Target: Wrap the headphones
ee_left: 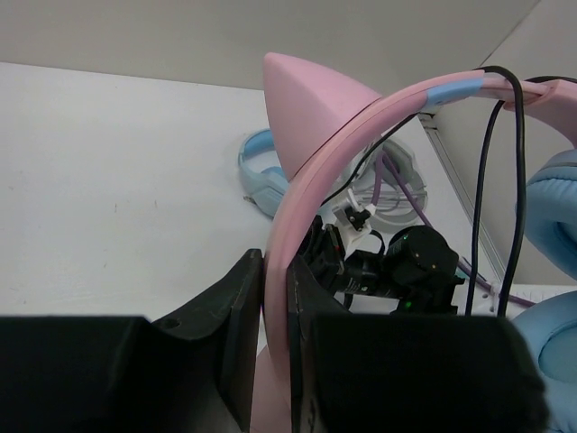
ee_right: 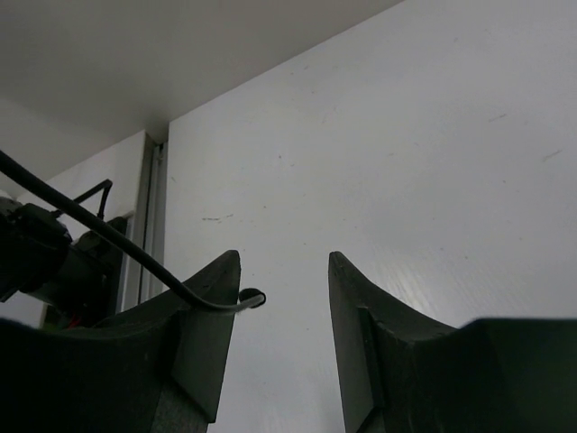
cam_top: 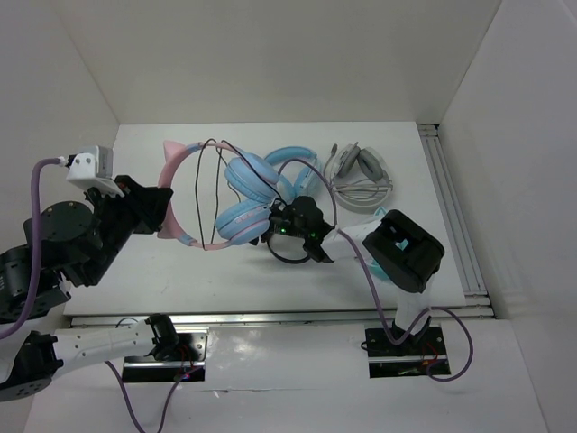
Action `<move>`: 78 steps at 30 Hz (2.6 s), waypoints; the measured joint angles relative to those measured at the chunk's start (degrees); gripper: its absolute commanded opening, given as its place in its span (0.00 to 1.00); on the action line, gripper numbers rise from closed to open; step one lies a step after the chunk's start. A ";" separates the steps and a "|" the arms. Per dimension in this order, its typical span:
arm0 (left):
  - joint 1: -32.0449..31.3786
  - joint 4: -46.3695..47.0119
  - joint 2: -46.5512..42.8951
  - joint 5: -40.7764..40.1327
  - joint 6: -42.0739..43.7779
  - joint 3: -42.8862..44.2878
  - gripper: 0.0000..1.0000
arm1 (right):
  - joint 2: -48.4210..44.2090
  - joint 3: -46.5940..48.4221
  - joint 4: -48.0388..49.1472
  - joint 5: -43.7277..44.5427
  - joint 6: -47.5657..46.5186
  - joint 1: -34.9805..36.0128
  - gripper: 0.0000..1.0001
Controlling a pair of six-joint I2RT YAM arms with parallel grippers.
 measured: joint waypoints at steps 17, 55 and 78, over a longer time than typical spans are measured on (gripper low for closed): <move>0.00 0.48 -2.54 -1.77 -0.04 -2.05 0.00 | 3.78 0.96 7.21 0.61 4.37 3.50 0.43; 0.00 0.20 -3.72 -10.29 -1.79 -3.17 0.00 | -1.09 -8.46 6.29 8.92 1.11 8.33 0.00; 23.61 7.43 18.49 -12.31 5.27 -11.50 0.00 | -28.37 -11.85 -22.71 38.14 -12.37 33.86 0.00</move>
